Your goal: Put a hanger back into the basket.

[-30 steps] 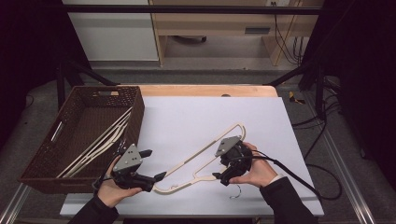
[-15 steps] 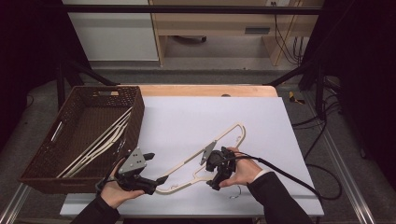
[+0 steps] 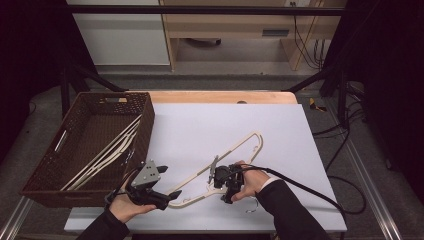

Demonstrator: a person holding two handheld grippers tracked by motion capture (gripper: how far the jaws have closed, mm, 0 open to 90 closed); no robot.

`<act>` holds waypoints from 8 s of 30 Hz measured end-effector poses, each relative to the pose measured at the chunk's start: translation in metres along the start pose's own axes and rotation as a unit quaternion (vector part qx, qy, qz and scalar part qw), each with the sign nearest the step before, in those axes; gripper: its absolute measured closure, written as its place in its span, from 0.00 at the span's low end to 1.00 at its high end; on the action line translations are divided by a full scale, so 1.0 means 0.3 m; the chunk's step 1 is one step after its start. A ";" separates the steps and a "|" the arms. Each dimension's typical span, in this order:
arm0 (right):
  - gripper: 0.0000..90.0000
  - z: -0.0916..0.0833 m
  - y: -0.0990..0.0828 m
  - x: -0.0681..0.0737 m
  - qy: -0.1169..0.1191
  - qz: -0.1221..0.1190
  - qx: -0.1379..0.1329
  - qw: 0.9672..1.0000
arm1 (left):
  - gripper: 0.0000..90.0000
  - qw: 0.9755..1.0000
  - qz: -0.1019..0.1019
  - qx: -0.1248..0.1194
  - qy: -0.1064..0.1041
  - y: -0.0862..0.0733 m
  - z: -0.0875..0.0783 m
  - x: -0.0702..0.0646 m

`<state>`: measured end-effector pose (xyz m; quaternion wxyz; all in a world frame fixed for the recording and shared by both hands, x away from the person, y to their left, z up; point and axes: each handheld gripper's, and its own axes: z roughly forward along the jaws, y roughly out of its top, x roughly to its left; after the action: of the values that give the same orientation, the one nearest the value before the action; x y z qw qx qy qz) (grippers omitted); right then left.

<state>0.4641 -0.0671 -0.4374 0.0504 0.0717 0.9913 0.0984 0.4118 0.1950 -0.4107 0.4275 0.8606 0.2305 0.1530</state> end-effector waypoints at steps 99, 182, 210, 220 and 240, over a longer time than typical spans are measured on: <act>0.83 -0.325 0.072 -0.019 0.052 0.008 0.049 0.997 | 0.51 0.921 0.358 0.116 0.096 0.250 0.130 -0.248; 0.09 -0.412 -0.635 -0.082 -0.245 0.346 -0.426 0.799 | 0.95 0.967 0.237 0.035 0.088 0.400 -0.119 -0.070; 0.05 -0.274 -0.598 0.035 -0.203 0.338 -0.444 0.804 | 0.95 0.996 0.074 -0.026 0.039 0.453 -0.330 0.210; 0.05 -0.249 -0.589 0.036 -0.199 0.333 -0.434 0.813 | 0.95 0.994 0.048 -0.035 0.091 0.408 -0.486 0.321; 0.05 -0.241 -0.580 0.034 -0.195 0.333 -0.429 0.817 | 0.95 0.990 -0.008 -0.022 0.138 0.143 -0.696 0.474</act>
<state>0.4228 -0.2479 -0.4031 0.2326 0.3863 0.7334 0.5087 0.4474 0.3861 -0.2440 0.4119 0.8196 0.2910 0.2719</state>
